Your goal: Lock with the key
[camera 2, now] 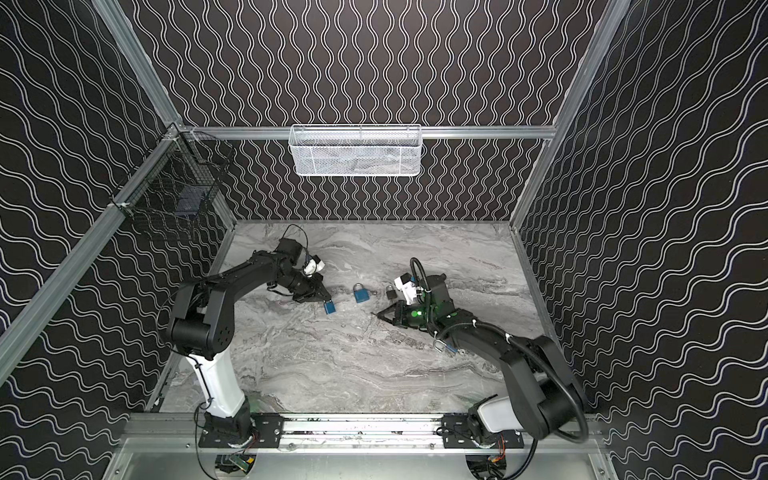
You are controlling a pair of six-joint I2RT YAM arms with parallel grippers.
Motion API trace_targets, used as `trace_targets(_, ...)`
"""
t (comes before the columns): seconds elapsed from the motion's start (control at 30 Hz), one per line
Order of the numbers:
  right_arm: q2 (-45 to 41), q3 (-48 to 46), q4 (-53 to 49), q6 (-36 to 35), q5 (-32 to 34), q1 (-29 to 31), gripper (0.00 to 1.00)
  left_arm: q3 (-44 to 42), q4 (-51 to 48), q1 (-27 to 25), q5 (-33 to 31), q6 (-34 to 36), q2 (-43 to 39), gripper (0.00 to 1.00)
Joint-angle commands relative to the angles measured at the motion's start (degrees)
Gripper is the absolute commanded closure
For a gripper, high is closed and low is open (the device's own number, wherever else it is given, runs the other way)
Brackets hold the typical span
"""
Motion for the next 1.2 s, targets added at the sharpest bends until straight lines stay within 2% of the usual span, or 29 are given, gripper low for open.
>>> trace_targets(0.0,2.8,2.1,0.7,-0.5,-1.0,0.0,1.00,2.6,-1.4,0.6,0.1,4.6,2.3,1.00)
trace_targets(0.2,8.8,5.2,4.2,3.4,1.3,0.2,1.00,5.1,-1.2,1.2,0.6,6.0,5.5,1.00)
trace_targets(0.63,17.2,14.5,4.0,5.6,6.4,2.8,1.00,12.3,-3.7,2.4,0.0,8.7,12.9,1.00)
trace_targets(0.83,21.1,18.1,4.6,7.0,8.6,4.7,1.00,14.6,-3.9,3.1,-1.1,8.5,14.5,0.91)
trace_targets(1.17,27.5,24.5,3.5,7.6,15.6,7.9,1.00,15.7,-3.1,3.6,-2.3,7.8,16.1,0.69)
